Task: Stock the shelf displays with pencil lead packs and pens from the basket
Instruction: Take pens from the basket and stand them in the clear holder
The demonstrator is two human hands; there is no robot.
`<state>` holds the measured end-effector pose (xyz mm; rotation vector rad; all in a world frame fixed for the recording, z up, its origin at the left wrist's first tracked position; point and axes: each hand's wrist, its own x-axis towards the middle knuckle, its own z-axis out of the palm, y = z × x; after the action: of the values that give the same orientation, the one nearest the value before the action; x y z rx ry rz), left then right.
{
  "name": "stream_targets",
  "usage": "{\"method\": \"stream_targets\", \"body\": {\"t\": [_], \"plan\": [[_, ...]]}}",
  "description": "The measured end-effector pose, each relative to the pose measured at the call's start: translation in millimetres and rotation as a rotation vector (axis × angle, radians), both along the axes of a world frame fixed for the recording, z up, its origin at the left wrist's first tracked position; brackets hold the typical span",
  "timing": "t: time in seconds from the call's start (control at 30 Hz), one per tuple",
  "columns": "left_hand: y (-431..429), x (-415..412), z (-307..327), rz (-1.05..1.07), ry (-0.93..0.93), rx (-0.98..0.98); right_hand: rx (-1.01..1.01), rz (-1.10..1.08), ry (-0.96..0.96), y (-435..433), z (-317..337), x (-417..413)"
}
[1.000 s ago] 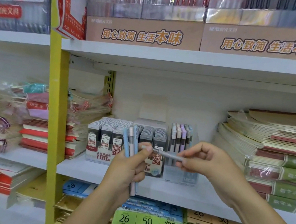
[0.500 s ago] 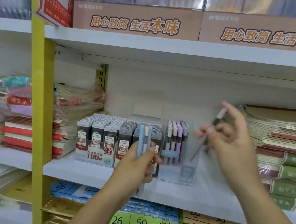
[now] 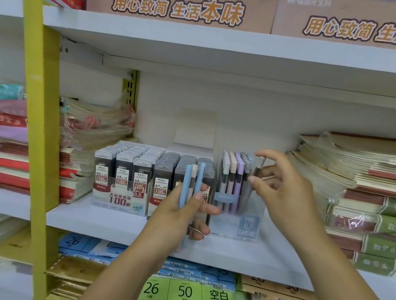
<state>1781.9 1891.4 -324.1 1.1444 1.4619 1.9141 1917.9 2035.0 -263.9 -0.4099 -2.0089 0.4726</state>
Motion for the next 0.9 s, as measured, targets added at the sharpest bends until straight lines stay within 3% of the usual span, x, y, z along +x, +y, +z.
{"method": "stream_targets", "body": {"t": [0.2, 0.37, 0.57, 0.77, 0.9], "plan": [[-3, -4, -1, 0.002, -0.018, 0.016, -0.002, -0.009, -0.033, 4, -3, -4], [-4, -1, 1, -0.002, 0.002, 0.006, 0.222, -0.217, -0.070, 11, -15, -9], [-9, 6, 6, -0.064, 0.003, 0.005, 0.232, -0.246, -0.036, -1, -13, -2], [-12, 18, 11, -0.206, 0.114, -0.053, -0.314, 0.437, -0.034, -39, -3, 8], [-17, 17, 11, -0.253, 0.116, -0.099, -0.398, 0.491, 0.091, -42, -3, 15]]}}
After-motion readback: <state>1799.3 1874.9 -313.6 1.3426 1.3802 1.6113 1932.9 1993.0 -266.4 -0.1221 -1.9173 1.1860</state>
